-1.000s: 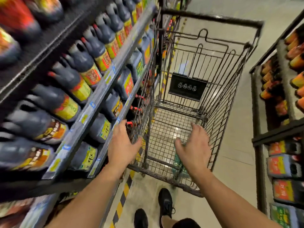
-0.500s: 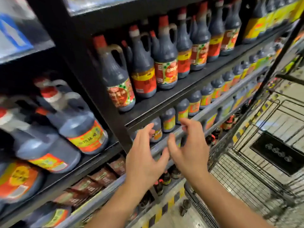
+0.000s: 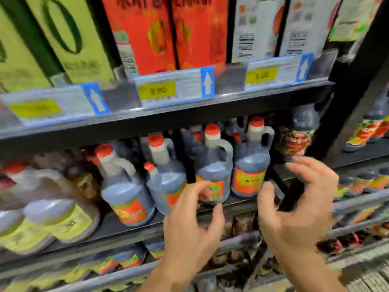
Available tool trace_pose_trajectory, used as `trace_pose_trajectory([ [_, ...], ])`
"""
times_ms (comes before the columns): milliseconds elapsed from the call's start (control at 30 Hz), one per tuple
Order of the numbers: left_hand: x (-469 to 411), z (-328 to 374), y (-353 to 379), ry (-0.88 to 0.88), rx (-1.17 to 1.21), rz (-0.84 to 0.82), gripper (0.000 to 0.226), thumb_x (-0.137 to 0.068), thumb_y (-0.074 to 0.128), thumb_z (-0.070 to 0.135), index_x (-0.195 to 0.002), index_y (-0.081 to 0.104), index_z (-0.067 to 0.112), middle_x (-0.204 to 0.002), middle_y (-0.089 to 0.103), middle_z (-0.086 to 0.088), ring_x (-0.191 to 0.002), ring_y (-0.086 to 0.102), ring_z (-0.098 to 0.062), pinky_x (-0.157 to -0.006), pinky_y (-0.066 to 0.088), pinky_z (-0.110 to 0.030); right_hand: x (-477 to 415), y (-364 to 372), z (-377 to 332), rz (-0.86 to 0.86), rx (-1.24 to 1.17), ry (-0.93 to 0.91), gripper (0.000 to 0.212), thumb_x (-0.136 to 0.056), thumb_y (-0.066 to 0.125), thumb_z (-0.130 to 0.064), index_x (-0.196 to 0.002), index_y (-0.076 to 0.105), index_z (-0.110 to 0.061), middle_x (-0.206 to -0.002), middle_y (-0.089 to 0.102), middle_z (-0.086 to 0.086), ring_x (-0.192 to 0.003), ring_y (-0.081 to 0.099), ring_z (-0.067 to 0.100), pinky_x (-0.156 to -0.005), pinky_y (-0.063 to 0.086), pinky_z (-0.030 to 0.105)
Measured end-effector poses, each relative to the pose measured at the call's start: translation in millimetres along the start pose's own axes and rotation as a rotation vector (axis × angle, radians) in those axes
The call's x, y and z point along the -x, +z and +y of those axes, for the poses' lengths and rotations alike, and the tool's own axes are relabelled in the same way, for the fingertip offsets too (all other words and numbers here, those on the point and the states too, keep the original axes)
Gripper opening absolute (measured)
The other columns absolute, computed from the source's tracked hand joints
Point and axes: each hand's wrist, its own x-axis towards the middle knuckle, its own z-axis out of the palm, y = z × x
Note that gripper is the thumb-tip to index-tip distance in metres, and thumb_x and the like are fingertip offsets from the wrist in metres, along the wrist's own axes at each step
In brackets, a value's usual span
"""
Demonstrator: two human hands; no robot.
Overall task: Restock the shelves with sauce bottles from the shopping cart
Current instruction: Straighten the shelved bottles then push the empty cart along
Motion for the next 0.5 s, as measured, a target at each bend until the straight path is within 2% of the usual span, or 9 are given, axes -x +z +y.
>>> trace_pose_trajectory([
  [167,3.6,-21.6,-43.8,-0.043,-0.011,0.04,0.032,-0.084,0.056,0.046,-0.115,0.049,0.044,-0.106,0.059,0.022,-0.095,0.061,0.0,-0.078,0.05,-0.026,15.5,41.7,-51.7,-0.144,-0.08,-0.05,0.031,-0.083,0.058,-0.017,-0.1,0.06,0.009,-0.106,0.057,0.019,-0.107,0.052,0.025,-0.1,0.035,0.02],
  [267,6.0,-35.2,-71.2,-0.069,-0.04,0.078,0.031,-0.084,0.054,0.047,-0.114,0.05,0.042,-0.107,0.057,0.024,-0.1,0.058,0.001,-0.08,0.05,-0.025,23.1,60.9,-74.6,-0.231,-0.091,-0.047,0.03,-0.083,0.057,-0.018,-0.103,0.061,0.003,-0.107,0.058,0.015,-0.107,0.055,0.027,-0.096,0.036,0.015],
  [400,7.6,-54.5,-104.0,-0.089,-0.111,0.17,0.033,-0.085,0.057,0.04,-0.115,0.054,0.027,-0.109,0.049,0.016,-0.105,0.055,-0.008,-0.084,0.048,-0.028,24.4,79.9,-95.6,-0.365,-0.079,-0.03,0.035,-0.081,0.061,-0.02,-0.112,0.058,-0.005,-0.113,0.055,0.007,-0.107,0.056,0.025,-0.088,0.045,0.028],
  [500,6.7,-68.1,-120.2,-0.091,-0.165,0.231,0.039,-0.082,0.064,0.03,-0.118,0.052,0.019,-0.113,0.046,0.007,-0.11,0.051,-0.016,-0.087,0.044,-0.029,22.5,92.9,-103.9,-0.465,-0.058,-0.013,0.043,-0.081,0.065,-0.018,-0.121,0.051,-0.009,-0.116,0.049,0.002,-0.108,0.052,0.02,-0.086,0.044,0.028],
])
